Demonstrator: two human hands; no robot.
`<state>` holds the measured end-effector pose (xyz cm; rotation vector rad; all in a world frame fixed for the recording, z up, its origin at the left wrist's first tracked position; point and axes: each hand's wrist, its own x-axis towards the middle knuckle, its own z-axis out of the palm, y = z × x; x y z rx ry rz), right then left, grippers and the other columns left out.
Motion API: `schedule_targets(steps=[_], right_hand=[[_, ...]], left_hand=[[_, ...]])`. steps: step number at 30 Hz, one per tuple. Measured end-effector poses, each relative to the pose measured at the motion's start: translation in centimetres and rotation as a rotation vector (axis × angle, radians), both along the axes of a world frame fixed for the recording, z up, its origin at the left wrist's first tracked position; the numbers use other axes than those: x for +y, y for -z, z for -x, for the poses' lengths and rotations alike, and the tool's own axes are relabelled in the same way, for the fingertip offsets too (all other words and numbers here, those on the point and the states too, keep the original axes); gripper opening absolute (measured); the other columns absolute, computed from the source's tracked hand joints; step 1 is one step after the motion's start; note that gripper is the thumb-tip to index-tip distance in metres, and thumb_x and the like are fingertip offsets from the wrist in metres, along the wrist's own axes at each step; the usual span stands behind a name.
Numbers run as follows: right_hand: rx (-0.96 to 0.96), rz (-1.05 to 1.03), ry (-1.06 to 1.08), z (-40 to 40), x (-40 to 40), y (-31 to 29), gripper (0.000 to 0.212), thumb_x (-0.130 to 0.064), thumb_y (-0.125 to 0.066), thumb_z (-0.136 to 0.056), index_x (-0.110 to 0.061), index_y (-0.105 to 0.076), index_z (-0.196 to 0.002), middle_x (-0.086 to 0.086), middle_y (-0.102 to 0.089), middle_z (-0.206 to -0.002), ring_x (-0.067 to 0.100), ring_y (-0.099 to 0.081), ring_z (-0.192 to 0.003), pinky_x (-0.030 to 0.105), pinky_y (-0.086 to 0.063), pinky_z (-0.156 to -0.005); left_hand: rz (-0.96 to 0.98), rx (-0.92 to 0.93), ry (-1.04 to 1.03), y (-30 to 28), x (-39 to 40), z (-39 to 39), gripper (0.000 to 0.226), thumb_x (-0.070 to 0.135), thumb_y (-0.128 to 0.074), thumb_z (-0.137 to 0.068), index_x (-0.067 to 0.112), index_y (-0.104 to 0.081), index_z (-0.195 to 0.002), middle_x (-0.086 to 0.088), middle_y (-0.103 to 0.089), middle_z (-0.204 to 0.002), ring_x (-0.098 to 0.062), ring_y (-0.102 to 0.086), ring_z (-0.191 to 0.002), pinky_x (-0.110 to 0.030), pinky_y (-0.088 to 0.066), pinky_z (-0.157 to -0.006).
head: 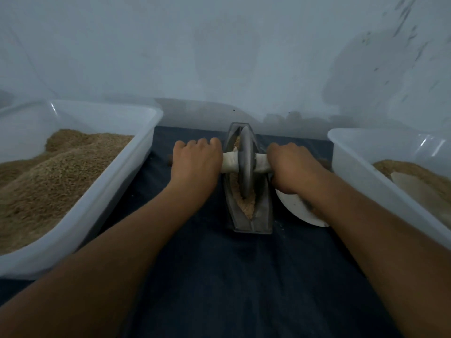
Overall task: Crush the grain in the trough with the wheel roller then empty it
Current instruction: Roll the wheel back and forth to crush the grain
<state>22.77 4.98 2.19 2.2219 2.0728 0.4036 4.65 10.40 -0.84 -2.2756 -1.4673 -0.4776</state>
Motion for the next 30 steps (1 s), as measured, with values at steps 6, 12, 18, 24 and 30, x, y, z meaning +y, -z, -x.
schedule_targets(steps=[6, 12, 18, 24, 30], right_hand=[[0.006, 0.106, 0.044, -1.2, 4.7, -0.8, 0.03, -0.021, -0.07, -0.086, -0.008, -0.057, -0.11, 0.012, -0.063, -0.107, 0.026, -0.057, -0.087, 0.031, -0.036, -0.067], [0.072, 0.192, 0.061, -2.6, 8.4, -1.2, 0.033, -0.021, -0.072, -0.083, -0.01, -0.064, -0.112, 0.01, -0.065, -0.102, 0.022, -0.055, -0.08, 0.028, -0.044, -0.068], [0.116, 0.205, 0.065, -2.6, 8.7, -1.4, 0.033, -0.024, -0.071, -0.083, -0.011, -0.062, -0.112, 0.004, -0.055, -0.082, 0.021, -0.053, -0.071, 0.028, -0.045, -0.064], [0.032, 0.11, 0.05, -1.5, 6.1, -1.1, 0.022, -0.015, -0.07, -0.082, -0.01, -0.061, -0.102, 0.006, -0.056, -0.084, 0.019, -0.05, -0.069, 0.029, -0.039, -0.061], [0.035, 0.07, 0.016, -0.4, 2.0, -0.7, 0.027, -0.021, -0.072, -0.084, -0.012, -0.054, -0.103, 0.014, -0.061, -0.11, 0.03, -0.06, -0.096, 0.032, -0.037, -0.069]], left_hand=[[-0.012, 0.02, -0.001, -0.4, 4.2, -1.8, 0.025, 0.014, -0.062, -0.087, 0.019, -0.038, -0.086, -0.001, -0.058, -0.083, -0.023, -0.058, -0.077, -0.034, -0.027, -0.072], [-0.04, 0.046, 0.012, -1.1, 6.7, -3.2, 0.017, 0.011, -0.058, -0.09, 0.022, -0.046, -0.085, -0.002, -0.063, -0.086, -0.025, -0.062, -0.081, -0.034, -0.029, -0.071], [-0.046, 0.067, 0.01, -1.2, 6.9, -3.2, 0.008, 0.013, -0.057, -0.092, 0.02, -0.055, -0.096, -0.003, -0.064, -0.089, -0.026, -0.061, -0.079, -0.034, -0.028, -0.071], [-0.033, 0.029, -0.016, -0.2, 4.9, -1.9, 0.023, 0.02, -0.065, -0.087, 0.02, -0.043, -0.093, -0.004, -0.064, -0.093, -0.025, -0.06, -0.081, -0.034, -0.028, -0.071], [-0.019, 0.014, -0.019, -0.2, 1.2, -0.6, 0.031, 0.016, -0.067, -0.082, 0.018, -0.042, -0.1, -0.006, -0.059, -0.101, -0.026, -0.058, -0.092, -0.036, -0.028, -0.073]])
